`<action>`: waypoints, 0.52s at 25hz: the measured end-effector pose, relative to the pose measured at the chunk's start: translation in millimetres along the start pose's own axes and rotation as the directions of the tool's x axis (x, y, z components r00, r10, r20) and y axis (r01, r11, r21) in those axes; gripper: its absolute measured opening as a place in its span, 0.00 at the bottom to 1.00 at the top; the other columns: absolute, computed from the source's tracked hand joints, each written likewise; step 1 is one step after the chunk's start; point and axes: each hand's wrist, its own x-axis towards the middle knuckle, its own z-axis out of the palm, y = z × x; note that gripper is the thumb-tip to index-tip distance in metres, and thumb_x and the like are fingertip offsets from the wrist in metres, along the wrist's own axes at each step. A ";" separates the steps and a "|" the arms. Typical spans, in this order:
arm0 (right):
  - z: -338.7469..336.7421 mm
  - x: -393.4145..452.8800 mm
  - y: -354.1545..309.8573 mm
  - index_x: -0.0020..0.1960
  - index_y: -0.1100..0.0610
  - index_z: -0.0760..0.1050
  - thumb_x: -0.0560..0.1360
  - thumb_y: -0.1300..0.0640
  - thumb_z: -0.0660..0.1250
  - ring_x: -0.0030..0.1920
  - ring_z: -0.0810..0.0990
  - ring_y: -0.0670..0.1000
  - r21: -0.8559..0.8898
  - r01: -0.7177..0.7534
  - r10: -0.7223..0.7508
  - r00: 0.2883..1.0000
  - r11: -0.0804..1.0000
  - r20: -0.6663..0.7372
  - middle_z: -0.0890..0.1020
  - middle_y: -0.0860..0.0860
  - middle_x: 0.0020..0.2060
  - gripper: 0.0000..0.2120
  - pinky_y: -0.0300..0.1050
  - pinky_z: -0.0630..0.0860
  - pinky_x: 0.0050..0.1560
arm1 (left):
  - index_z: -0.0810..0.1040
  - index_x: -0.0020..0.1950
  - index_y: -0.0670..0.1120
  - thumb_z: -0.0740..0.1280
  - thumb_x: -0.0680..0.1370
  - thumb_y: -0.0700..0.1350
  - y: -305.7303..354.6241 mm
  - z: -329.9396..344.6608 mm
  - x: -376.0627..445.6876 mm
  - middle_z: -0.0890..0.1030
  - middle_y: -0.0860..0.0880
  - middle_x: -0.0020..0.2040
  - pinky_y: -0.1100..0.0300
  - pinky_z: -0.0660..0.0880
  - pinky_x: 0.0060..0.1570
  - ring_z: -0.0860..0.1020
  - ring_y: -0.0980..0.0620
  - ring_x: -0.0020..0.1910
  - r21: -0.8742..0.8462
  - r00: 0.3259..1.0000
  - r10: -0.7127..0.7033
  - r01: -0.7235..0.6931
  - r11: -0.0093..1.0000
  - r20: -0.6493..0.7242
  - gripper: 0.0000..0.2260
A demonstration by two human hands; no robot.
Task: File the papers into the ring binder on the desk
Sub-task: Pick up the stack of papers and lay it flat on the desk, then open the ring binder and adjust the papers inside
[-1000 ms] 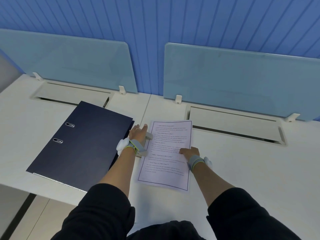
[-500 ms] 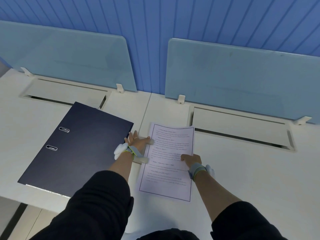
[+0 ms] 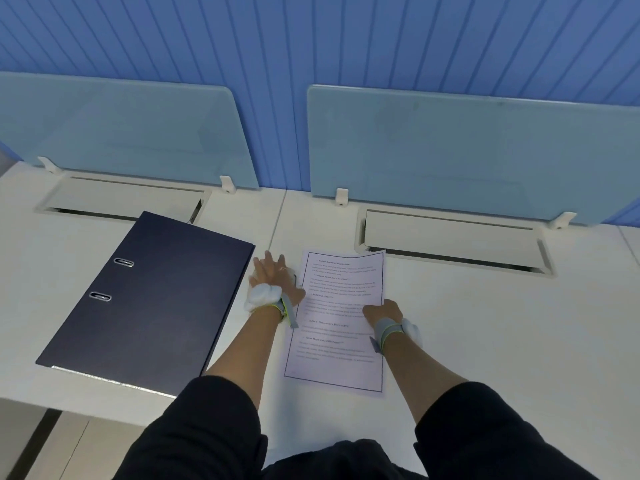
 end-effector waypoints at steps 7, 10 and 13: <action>-25.0 -0.6 41.0 0.66 0.65 0.70 0.75 0.60 0.62 0.63 0.76 0.59 -0.063 0.004 -0.010 0.995 0.998 -0.099 0.76 0.60 0.64 0.20 0.45 0.73 0.62 | 0.54 0.78 0.54 0.74 0.67 0.58 9.9 54.6 -36.8 0.48 0.49 0.80 0.44 0.37 0.75 0.41 0.47 0.79 0.060 0.836 0.470 -0.504 0.861 0.284 0.45; -31.3 1.9 53.8 0.68 0.65 0.66 0.75 0.60 0.63 0.65 0.74 0.59 -0.097 0.005 -0.016 0.994 0.995 -0.112 0.74 0.60 0.65 0.23 0.46 0.72 0.63 | 0.53 0.78 0.53 0.74 0.66 0.56 11.4 78.1 -43.5 0.49 0.50 0.80 0.44 0.37 0.75 0.42 0.48 0.79 0.101 0.835 0.450 -0.501 0.860 0.316 0.46; -34.2 2.5 58.8 0.68 0.63 0.63 0.73 0.60 0.65 0.65 0.72 0.61 -0.134 0.018 -0.037 0.990 0.991 -0.138 0.71 0.61 0.65 0.25 0.51 0.71 0.64 | 0.54 0.77 0.53 0.75 0.66 0.55 13.4 88.5 -45.9 0.50 0.50 0.80 0.42 0.38 0.75 0.43 0.48 0.79 0.116 0.854 0.436 -0.481 0.869 0.283 0.46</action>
